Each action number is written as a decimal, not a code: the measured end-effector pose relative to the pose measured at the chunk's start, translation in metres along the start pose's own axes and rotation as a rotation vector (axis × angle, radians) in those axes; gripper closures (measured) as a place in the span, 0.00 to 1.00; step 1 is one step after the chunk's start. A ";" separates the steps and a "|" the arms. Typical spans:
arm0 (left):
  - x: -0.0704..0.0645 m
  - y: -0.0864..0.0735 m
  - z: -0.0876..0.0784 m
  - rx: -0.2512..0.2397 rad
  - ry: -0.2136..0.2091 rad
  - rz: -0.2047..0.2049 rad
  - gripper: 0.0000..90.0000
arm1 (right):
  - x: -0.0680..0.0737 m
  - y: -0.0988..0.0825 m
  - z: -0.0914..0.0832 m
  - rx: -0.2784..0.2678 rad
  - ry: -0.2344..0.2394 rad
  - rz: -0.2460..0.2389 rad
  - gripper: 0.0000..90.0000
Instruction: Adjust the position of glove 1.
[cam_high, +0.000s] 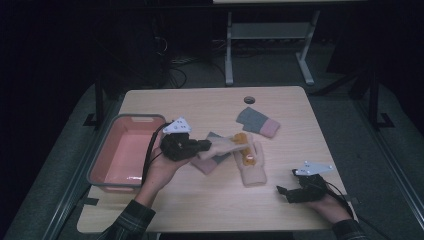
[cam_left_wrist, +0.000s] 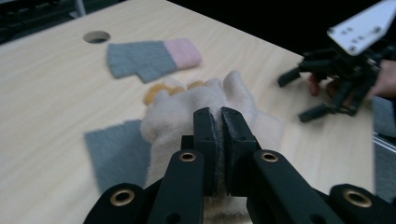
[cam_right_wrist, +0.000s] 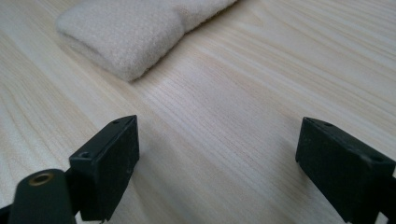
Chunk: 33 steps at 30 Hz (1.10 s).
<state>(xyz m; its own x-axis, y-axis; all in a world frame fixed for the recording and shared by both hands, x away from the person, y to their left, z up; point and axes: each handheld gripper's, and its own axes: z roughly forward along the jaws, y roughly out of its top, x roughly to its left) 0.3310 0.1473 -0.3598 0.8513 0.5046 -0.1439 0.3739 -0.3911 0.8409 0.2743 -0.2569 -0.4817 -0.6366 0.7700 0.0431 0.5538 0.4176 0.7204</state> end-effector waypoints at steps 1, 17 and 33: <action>-0.003 -0.003 -0.002 0.003 -0.007 0.005 0.95 | 0.000 0.000 0.000 0.000 0.000 0.000 0.15; -0.031 -0.057 -0.007 0.104 -0.095 -0.008 0.95 | 0.000 0.000 0.000 -0.001 -0.003 -0.001 0.15; -0.036 -0.083 0.032 0.257 -0.180 0.011 0.86 | 0.000 0.000 0.000 -0.003 -0.003 -0.003 0.15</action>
<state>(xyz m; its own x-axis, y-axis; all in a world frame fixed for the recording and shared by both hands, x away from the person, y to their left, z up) 0.2816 0.1368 -0.4411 0.8987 0.3639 -0.2448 0.4257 -0.5894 0.6866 0.2746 -0.2572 -0.4818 -0.6366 0.7702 0.0385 0.5503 0.4188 0.7223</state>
